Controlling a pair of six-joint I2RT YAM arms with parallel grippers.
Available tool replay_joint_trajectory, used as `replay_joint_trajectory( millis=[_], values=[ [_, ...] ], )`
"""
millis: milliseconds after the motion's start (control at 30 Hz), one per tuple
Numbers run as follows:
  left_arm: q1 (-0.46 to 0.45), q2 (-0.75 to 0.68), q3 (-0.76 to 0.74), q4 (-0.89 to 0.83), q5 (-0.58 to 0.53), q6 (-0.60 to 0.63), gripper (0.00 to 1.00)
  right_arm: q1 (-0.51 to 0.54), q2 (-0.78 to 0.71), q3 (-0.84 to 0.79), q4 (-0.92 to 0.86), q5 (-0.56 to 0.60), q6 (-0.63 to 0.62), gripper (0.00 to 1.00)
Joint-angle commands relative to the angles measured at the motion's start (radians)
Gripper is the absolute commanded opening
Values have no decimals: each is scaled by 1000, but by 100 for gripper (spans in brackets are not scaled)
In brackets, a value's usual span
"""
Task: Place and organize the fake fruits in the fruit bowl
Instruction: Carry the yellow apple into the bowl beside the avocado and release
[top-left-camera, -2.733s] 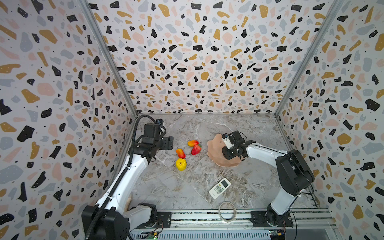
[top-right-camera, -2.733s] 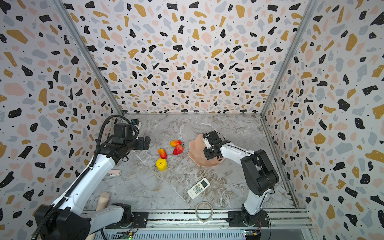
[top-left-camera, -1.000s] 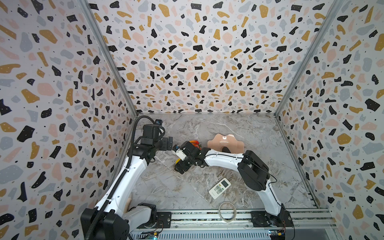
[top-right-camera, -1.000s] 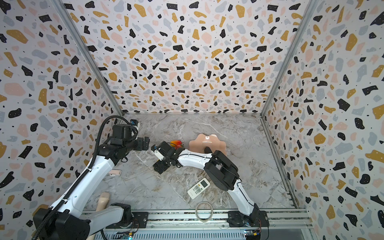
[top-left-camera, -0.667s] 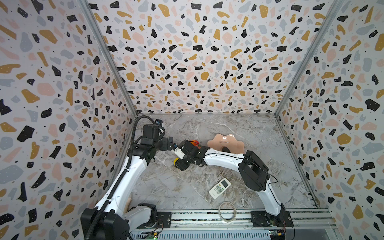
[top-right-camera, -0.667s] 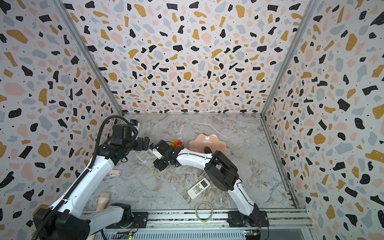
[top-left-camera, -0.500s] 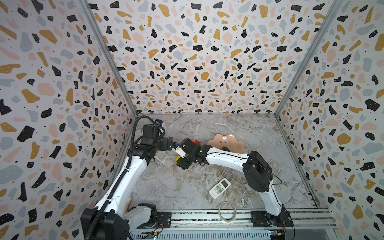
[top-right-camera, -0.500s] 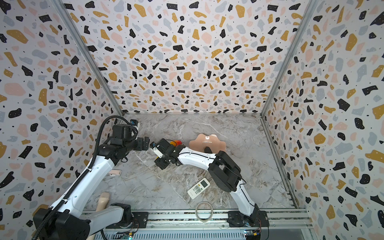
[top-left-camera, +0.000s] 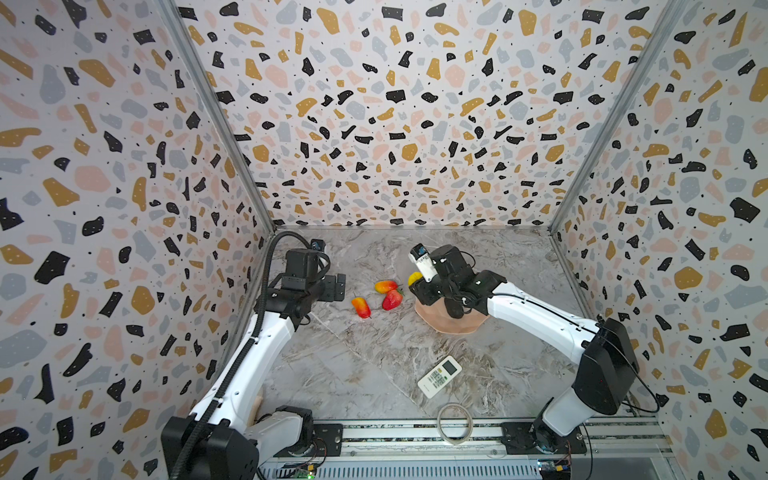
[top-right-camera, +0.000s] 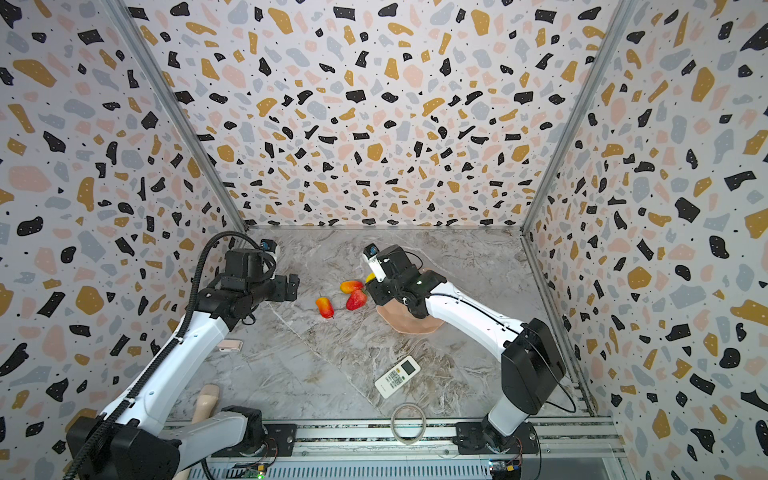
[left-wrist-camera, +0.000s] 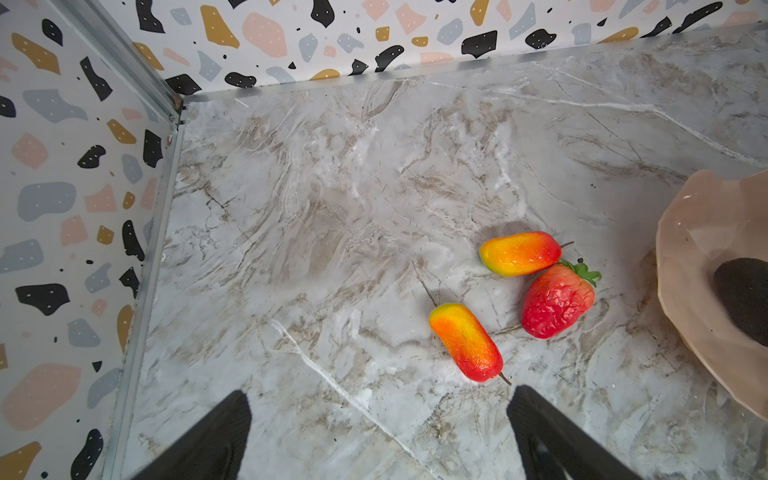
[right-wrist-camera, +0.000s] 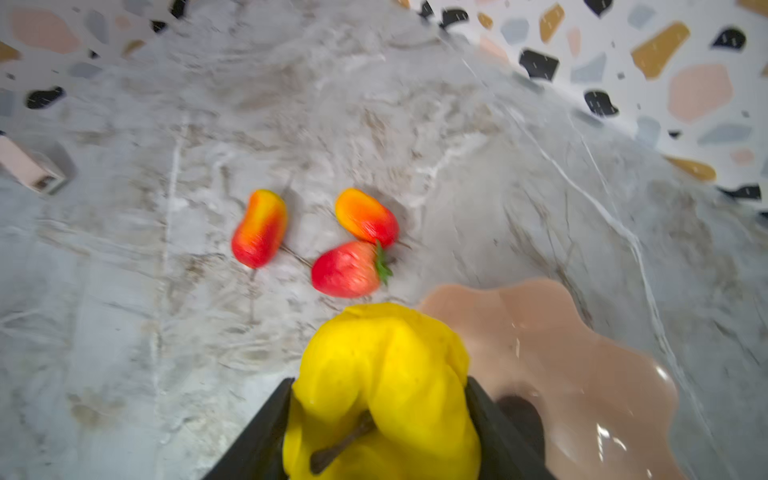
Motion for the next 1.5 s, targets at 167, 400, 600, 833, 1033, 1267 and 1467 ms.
replay_joint_trajectory(
  millis=[167,400,600,833,1033,1267,1467],
  values=[
    [6,-14,-4,30,29,7,100,-86,-38,-179,97,-37,32,30],
    [6,-14,-4,30,41,7,99,-111,41,-188,167,-62,28,29],
    [6,-13,-8,31,40,8,100,-112,88,-167,177,-53,22,30],
    [6,-9,-8,33,43,10,100,-112,110,-167,175,-43,16,42],
    [6,-6,-7,32,44,13,100,-112,109,-162,163,-31,10,58],
    [6,-5,-6,33,46,11,100,-111,101,-147,132,-17,-4,71],
    [6,-7,-6,32,47,12,100,-111,95,-132,112,-10,-12,84]
  ],
)
